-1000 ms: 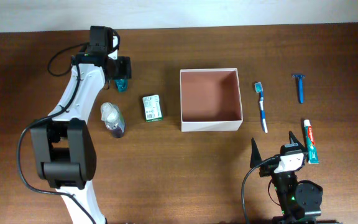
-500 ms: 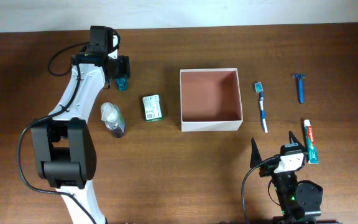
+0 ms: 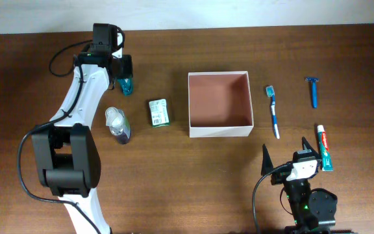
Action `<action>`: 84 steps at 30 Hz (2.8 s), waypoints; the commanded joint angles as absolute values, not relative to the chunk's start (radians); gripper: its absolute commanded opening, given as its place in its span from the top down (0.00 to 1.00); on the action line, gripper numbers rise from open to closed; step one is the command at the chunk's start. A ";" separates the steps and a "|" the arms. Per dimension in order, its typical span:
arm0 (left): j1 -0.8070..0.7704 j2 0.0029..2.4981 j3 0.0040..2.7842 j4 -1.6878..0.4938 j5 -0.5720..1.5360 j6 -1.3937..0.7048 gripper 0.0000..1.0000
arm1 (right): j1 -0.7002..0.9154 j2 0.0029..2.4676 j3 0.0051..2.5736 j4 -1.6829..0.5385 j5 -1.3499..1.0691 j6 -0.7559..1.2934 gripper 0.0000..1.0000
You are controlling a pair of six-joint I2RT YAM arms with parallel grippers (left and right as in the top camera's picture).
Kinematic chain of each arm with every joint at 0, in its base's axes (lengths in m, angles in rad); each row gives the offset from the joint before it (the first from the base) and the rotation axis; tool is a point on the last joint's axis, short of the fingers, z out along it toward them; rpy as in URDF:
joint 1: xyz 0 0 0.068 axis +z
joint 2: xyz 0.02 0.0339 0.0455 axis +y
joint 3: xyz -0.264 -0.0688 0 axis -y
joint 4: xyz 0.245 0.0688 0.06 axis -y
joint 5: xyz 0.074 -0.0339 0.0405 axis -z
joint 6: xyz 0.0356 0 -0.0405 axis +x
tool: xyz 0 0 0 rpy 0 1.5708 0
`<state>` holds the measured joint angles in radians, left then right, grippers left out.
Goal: Pack container
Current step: 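Lower the left gripper and close it on the Listerine bottle cap, then lift the Listerine bottle and carry it into the pink box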
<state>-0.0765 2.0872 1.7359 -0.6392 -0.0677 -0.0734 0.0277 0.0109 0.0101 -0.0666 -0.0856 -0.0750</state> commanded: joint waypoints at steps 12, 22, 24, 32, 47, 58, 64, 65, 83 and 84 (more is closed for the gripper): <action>-0.069 2.085 1.779 -0.656 -0.068 -0.075 0.92 | 0.025 0.004 0.006 -0.072 -0.074 -0.070 0.02; -0.097 1.919 1.940 -0.742 0.083 -0.075 0.99 | 0.025 0.004 0.006 -0.072 -0.074 -0.070 0.01; -0.119 1.869 1.948 -0.742 0.102 -0.075 0.99 | 0.025 0.004 0.006 -0.072 -0.074 -0.070 0.01; -0.307 1.660 1.948 -0.824 0.138 -0.075 0.99 | 0.025 0.004 0.006 -0.072 -0.074 -0.070 0.02; -0.574 1.743 1.927 -0.850 0.026 -0.117 0.99 | 0.025 0.004 0.006 -0.072 -0.074 -0.070 0.02; -0.574 1.941 1.927 -0.846 0.018 -0.325 0.99 | 0.025 0.003 0.006 -0.072 -0.074 -0.070 0.02; -0.574 1.995 1.927 -0.870 -0.064 -0.361 0.99 | 0.025 0.004 0.006 -0.072 -0.074 -0.070 0.02; -0.574 1.998 1.927 -0.875 -0.095 -0.372 0.99 | 0.025 0.004 0.006 -0.072 -0.074 -0.070 0.02; -0.574 2.107 1.927 -0.786 -0.198 -0.373 0.99 | 0.025 0.004 0.006 -0.072 -0.074 -0.070 0.02; -0.573 2.112 1.927 -0.785 -0.217 -0.373 0.98 | 0.025 0.004 0.006 -0.072 -0.074 -0.070 0.02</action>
